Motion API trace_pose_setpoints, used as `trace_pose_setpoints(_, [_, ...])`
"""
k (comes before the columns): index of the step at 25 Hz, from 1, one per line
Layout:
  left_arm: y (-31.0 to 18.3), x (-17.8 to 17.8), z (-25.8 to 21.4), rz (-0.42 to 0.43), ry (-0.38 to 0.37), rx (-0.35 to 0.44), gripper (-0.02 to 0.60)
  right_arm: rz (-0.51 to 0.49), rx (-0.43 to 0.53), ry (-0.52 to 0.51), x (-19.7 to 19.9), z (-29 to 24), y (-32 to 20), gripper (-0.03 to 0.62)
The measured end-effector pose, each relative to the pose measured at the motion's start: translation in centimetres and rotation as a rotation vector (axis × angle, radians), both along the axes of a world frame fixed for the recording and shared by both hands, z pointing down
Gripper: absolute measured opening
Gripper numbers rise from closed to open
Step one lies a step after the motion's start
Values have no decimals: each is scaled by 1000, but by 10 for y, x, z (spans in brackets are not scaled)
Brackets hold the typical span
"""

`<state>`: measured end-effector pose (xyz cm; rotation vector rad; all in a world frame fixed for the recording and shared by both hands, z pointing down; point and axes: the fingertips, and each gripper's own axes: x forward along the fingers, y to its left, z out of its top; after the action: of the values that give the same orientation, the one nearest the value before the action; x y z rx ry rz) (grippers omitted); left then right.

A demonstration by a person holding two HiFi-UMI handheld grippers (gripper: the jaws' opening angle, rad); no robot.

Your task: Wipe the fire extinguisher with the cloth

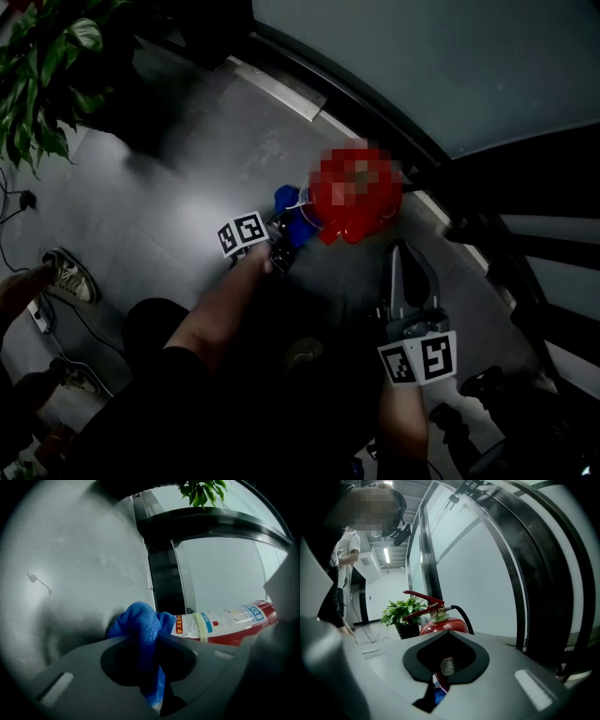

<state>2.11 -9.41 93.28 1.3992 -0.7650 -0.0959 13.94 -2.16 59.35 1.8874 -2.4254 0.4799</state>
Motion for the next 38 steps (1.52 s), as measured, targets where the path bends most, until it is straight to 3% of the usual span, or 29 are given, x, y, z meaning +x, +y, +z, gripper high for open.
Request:
trace_pose_setpoints(5, [8,1,16,14,-25,-41,64,-6,-8,14,1,2,6,2])
trace_pose_setpoints(7, [6,-2,14,25,-68,-2,64,-10,-3,10,0,2,6,2])
trace_pose_setpoints(10, [-17,-16,-12,1,-150,114,64,-8,14,5,2,6,-2,3])
trace_pose_setpoints(13, [-49,-29,-63,1,-170,251,64,30,24,-33,14,13,-15,2])
trace_pose_setpoints(19, [-79,-21,-205,277,-150,640,64,141,70,-35,37,18,-38,2])
trace_pose_setpoints(24, [-73,-20,-292,365,-44,793,64,163,105,-51,42,13,-40,2])
trace_pose_setpoints(28, [-55,-12,-342,451,63,824,64,143,123,-62,37,8,-40,2])
trace_pose_setpoints(31, [-47,1,-353,466,171,747,64,124,131,-44,33,6,-39,2])
trace_pose_setpoints(32, [-48,6,-349,471,172,730,64,120,130,-40,33,6,-38,2])
trace_pose_setpoints(36, [-53,19,-325,549,38,729,64,97,135,-6,31,10,-38,2])
trace_pose_setpoints(38, [-52,25,-319,590,5,724,64,82,138,21,32,16,-38,2])
